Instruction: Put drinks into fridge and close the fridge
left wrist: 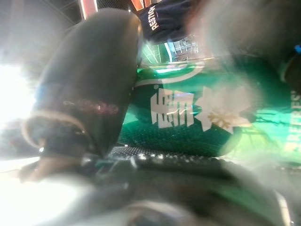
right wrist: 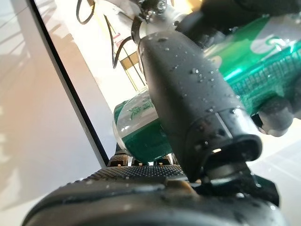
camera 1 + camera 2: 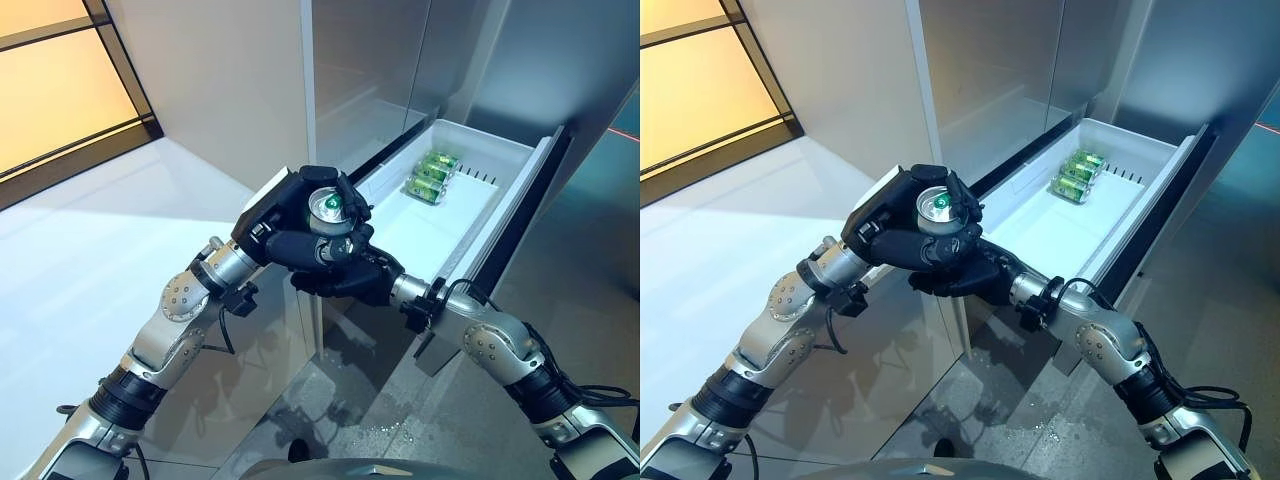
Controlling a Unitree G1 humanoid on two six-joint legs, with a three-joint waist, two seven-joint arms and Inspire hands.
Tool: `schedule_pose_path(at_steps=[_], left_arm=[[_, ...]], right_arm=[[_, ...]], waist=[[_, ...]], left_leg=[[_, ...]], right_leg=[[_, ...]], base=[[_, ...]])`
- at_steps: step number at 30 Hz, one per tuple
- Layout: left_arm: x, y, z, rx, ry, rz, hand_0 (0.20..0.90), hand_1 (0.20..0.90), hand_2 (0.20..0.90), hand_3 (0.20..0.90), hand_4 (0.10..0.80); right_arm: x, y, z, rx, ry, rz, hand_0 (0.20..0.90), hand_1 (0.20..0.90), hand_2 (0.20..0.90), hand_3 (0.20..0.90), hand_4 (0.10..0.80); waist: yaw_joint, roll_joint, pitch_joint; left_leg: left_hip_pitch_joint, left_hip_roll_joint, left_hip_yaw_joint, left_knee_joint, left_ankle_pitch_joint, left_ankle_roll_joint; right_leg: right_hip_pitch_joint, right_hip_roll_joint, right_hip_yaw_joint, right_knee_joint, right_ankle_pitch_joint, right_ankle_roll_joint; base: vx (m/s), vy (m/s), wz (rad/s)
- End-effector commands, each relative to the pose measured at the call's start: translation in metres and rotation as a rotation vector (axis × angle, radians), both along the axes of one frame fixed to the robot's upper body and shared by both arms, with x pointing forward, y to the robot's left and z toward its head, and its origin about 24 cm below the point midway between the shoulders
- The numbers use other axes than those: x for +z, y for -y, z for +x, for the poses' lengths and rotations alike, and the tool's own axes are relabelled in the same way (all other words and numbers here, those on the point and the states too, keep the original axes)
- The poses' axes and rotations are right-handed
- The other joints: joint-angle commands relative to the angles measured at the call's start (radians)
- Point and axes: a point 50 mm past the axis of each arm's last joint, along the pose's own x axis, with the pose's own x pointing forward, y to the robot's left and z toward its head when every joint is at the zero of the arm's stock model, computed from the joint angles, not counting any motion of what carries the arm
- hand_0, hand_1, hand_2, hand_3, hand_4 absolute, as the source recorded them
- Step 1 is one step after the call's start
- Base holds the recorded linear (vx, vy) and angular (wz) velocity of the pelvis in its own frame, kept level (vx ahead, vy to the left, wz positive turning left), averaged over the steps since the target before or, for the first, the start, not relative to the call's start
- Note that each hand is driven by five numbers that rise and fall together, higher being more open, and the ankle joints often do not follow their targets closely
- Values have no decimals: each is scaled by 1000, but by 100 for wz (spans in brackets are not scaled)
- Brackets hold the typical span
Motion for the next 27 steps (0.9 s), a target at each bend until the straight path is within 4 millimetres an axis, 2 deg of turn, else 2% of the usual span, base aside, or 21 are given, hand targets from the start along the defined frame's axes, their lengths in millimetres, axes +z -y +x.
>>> schedule_pose_path(at_steps=[1,7,14,15,16,17,18,19,27], left_arm=[[55,26,8,-103,189,-243,300,300,300,200,100],[54,32,8,-109,182,-226,300,300,300,200,100],[55,40,10,-121,172,-229,300,300,300,200,100],[56,40,10,-120,170,-230,300,300,300,200,100],[55,42,10,-121,166,-233,300,300,300,200,100],[55,44,10,-120,164,-233,300,300,300,200,100],[55,45,10,-121,158,-236,300,300,300,200,100],[55,47,11,-123,154,-238,300,300,300,200,100],[48,58,13,-115,102,-285,300,300,300,200,100]], right_arm=[[63,-77,-23,376,151,308,900,900,900,900,800],[56,-83,-25,415,182,200,900,900,900,900,800],[64,-91,-21,393,217,205,900,900,900,900,800],[65,-92,-21,391,219,209,594,594,594,543,443],[67,-94,-20,384,220,217,564,564,564,507,407],[67,-97,-21,379,221,227,446,446,446,370,270],[67,-98,-21,376,220,236,404,404,404,321,221],[68,-100,-20,369,221,246,300,300,300,200,100],[74,-111,-19,327,225,324,300,300,300,200,100]], waist=[[-14,-15,-70],[-16,-14,-71],[-15,-11,-67],[-15,-10,-67],[-15,-9,-68],[-15,-9,-67],[-14,-8,-67],[-14,-7,-67],[-12,-5,-68]], left_leg=[[87,-17,25,2,-155,23],[86,-15,24,2,-150,20],[88,-15,23,2,-148,20],[89,-15,22,2,-148,20],[89,-16,21,2,-148,21],[91,-16,21,2,-149,22],[91,-17,20,2,-150,23],[92,-17,19,3,-150,24],[90,-20,20,6,-151,27]], right_leg=[[-73,12,36,-17,87,39],[-72,17,38,-20,87,35],[-68,17,37,-19,85,31],[-68,17,37,-18,84,31],[-68,17,37,-17,83,30],[-67,17,38,-16,82,30],[-66,17,38,-16,81,29],[-65,17,39,-16,80,29],[-67,14,38,-14,79,29]], base=[[0,0,0],[4,-3,-1],[3,0,0],[0,0,0],[0,0,0],[0,0,0],[0,0,0],[0,0,0],[0,0,0]])
